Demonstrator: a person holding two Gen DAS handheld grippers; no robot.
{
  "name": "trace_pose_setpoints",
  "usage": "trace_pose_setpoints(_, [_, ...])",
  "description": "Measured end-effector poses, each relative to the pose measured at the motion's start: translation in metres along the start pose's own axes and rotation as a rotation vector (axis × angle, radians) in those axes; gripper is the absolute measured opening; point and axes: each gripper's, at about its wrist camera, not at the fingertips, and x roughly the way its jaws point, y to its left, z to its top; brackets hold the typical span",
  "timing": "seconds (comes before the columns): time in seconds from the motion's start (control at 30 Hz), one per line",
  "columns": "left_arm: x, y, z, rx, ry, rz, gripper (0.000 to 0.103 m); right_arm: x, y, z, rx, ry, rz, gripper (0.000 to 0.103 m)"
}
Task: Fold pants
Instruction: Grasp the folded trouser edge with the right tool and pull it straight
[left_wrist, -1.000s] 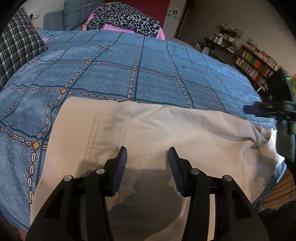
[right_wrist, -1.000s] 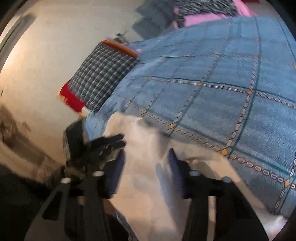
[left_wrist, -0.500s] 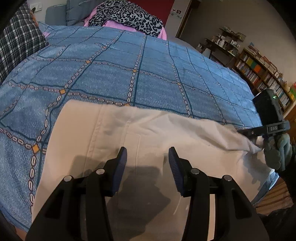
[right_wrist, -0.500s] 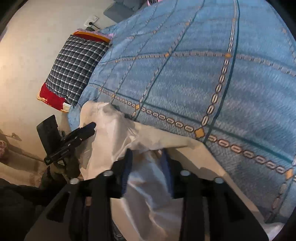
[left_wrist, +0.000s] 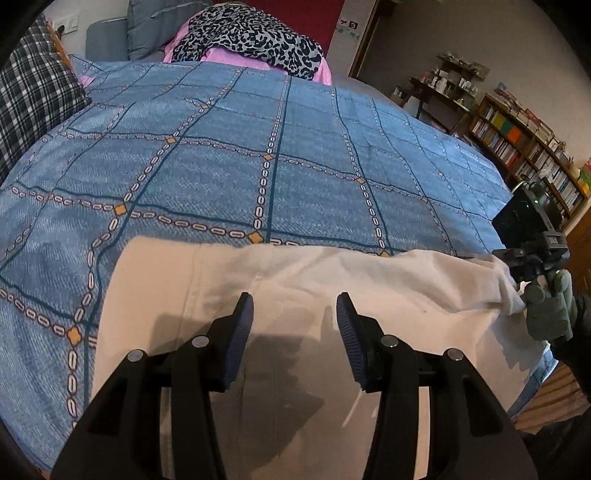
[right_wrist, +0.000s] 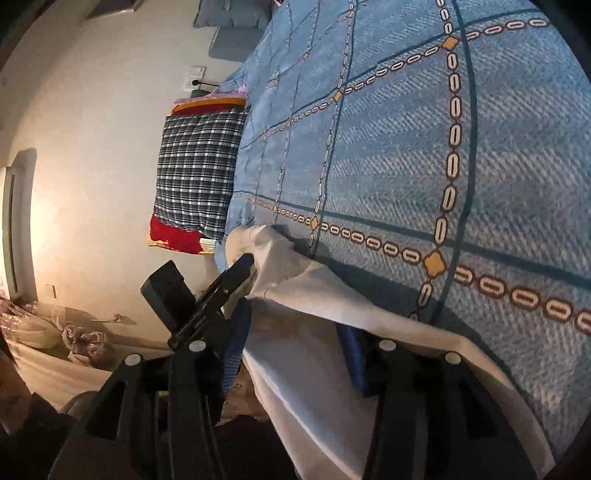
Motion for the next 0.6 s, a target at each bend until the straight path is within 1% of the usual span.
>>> trace_pose_setpoints(0.07, [0.001, 0.003, 0.001, -0.002, 0.002, 0.003, 0.048, -0.007, -0.003, -0.004, 0.010, -0.016, 0.052, 0.054])
trace_pose_setpoints(0.1, [0.001, 0.004, 0.002, -0.006, 0.004, 0.001, 0.048, -0.010, -0.004, -0.006, 0.019, -0.033, 0.100, 0.066])
trace_pose_setpoints(0.13, [0.002, 0.005, 0.001, -0.010, 0.005, -0.001, 0.048, -0.013, -0.004, -0.007, 0.021, -0.044, 0.125, 0.071])
trace_pose_setpoints(0.17, [0.003, 0.006, 0.001, -0.011, 0.005, 0.000, 0.048, -0.015, -0.003, -0.008, 0.021, -0.055, 0.142, 0.071])
trace_pose_setpoints(0.2, [0.004, 0.005, 0.000, -0.007, 0.005, 0.003, 0.048, -0.015, -0.002, -0.008, 0.016, -0.058, 0.122, 0.071])
trace_pose_setpoints(0.27, [0.005, 0.004, -0.001, -0.002, 0.005, 0.008, 0.048, -0.007, 0.003, -0.008, -0.012, -0.032, 0.013, 0.070])
trace_pose_setpoints(0.3, [0.006, 0.004, 0.000, -0.003, 0.006, 0.011, 0.048, -0.003, 0.005, -0.008, -0.021, -0.018, -0.007, 0.069])
trace_pose_setpoints(0.33, [0.005, 0.003, 0.000, -0.004, 0.006, 0.010, 0.048, 0.005, 0.008, -0.008, -0.030, 0.004, -0.059, 0.064])
trace_pose_setpoints(0.4, [0.004, 0.002, 0.001, -0.008, 0.005, 0.008, 0.048, 0.010, 0.009, -0.005, -0.029, 0.015, -0.097, 0.054])
trace_pose_setpoints(0.43, [0.003, 0.002, 0.002, -0.007, 0.001, 0.006, 0.048, 0.012, 0.008, -0.002, -0.019, 0.018, -0.122, 0.046])
trace_pose_setpoints(0.47, [0.003, 0.000, 0.004, -0.004, -0.005, 0.001, 0.048, 0.016, 0.007, 0.001, -0.007, 0.024, -0.160, 0.041])
trace_pose_setpoints(0.53, [0.004, -0.002, 0.005, 0.009, -0.002, 0.012, 0.048, 0.017, 0.007, 0.005, -0.003, 0.007, -0.166, 0.016])
trace_pose_setpoints(0.6, [0.009, 0.000, 0.004, 0.020, 0.012, 0.044, 0.048, 0.009, 0.014, 0.009, -0.025, -0.047, -0.160, 0.011])
